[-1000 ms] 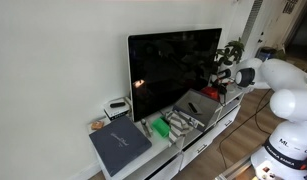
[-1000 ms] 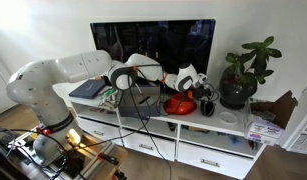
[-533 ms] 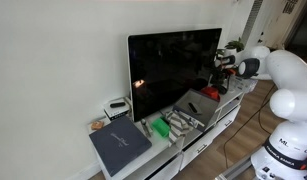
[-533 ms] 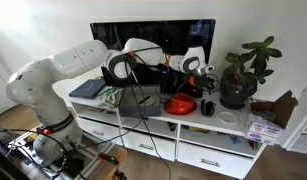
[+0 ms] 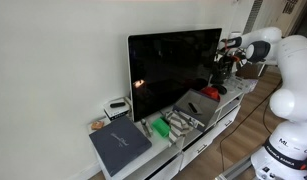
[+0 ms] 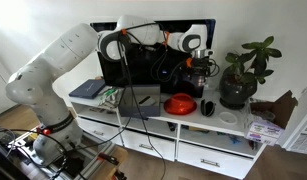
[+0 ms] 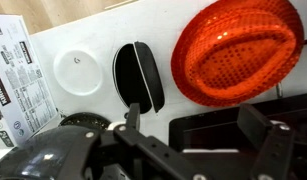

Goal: Pick up the black glasses case from the blue box and put it on the tv stand

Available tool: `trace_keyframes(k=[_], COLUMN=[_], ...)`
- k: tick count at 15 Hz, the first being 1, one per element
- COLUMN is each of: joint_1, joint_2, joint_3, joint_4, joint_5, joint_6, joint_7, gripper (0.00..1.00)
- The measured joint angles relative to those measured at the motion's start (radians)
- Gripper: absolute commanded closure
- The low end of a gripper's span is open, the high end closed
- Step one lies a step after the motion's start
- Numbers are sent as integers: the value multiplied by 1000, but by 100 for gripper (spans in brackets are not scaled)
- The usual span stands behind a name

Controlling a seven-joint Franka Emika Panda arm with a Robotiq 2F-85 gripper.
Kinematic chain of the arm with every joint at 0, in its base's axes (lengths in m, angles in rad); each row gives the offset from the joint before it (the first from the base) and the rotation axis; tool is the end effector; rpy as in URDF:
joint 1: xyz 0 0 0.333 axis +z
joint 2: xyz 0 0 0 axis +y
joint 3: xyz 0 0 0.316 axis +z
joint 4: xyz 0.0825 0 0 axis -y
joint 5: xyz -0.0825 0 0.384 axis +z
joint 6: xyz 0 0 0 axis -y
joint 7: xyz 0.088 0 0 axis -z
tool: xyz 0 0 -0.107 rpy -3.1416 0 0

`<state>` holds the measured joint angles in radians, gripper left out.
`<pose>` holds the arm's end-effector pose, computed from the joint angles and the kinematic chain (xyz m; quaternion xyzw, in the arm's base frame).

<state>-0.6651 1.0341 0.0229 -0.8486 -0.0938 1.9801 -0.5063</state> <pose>0.6343 -0.4919 0.2867 0.9966 -0.0573 0.0222 0.0552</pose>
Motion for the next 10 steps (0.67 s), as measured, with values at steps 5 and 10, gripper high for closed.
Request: trace_keyframes(k=[5,10], joint_1=[0,-1], joint_2=[-161,-328], joint_3=[20,28], joint_4=[-210,-430], joint_5=[5,22], joint_6=[-1,-1], joint_7=[-4,-7], gripper=[0,0])
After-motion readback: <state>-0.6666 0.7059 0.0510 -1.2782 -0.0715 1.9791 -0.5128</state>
